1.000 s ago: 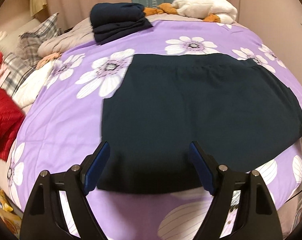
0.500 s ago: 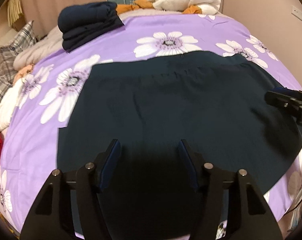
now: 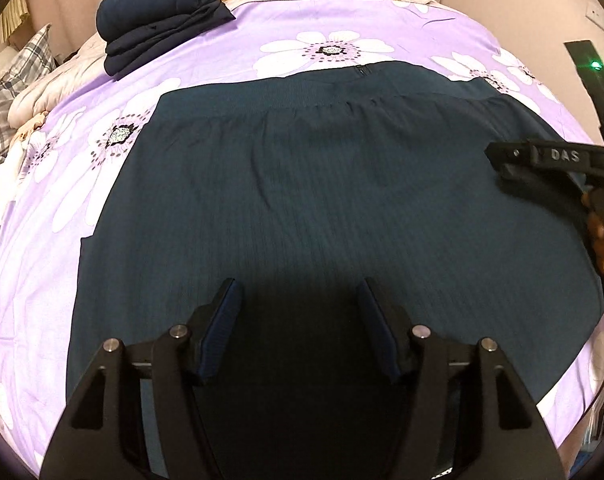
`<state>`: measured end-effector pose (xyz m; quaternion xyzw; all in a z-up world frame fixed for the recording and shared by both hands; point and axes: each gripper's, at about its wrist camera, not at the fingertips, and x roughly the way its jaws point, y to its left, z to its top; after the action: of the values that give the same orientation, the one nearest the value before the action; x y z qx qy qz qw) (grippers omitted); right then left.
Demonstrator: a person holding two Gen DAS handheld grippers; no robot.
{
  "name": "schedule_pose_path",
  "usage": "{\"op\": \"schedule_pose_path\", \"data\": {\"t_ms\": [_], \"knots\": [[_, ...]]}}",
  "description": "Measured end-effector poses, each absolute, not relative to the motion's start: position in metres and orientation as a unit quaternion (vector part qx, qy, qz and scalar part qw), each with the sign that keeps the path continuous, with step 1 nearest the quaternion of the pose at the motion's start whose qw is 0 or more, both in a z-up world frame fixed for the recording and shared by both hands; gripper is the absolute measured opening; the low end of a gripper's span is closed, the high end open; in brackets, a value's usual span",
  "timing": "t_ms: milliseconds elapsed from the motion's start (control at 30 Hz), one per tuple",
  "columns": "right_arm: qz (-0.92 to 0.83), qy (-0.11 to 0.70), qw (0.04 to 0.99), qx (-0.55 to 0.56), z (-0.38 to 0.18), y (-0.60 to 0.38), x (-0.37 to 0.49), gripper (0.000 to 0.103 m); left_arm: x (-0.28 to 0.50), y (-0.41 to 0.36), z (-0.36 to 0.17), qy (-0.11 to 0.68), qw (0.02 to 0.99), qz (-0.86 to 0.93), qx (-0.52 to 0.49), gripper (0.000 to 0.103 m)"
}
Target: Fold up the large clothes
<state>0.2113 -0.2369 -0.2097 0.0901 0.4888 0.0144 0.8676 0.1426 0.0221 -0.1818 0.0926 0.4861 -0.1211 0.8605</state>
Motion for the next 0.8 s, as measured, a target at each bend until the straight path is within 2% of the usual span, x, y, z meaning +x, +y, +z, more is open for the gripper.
{"op": "schedule_pose_path", "data": {"t_ms": [467, 600, 800], "knots": [[-0.014, 0.458, 0.874, 0.161, -0.196, -0.277, 0.227, 0.064, 0.18, 0.027, -0.181, 0.492, 0.862, -0.09, 0.077, 0.063], [0.001, 0.422, 0.901, 0.098, -0.173, -0.26, 0.209, 0.064, 0.201, 0.029, -0.172, 0.488, 0.867, -0.087, 0.038, 0.063], [0.063, 0.441, 0.896, 0.005, -0.176, -0.202, 0.205, 0.064, 0.228, 0.003, -0.178, 0.501, 0.86, -0.095, 0.029, 0.063]]}}
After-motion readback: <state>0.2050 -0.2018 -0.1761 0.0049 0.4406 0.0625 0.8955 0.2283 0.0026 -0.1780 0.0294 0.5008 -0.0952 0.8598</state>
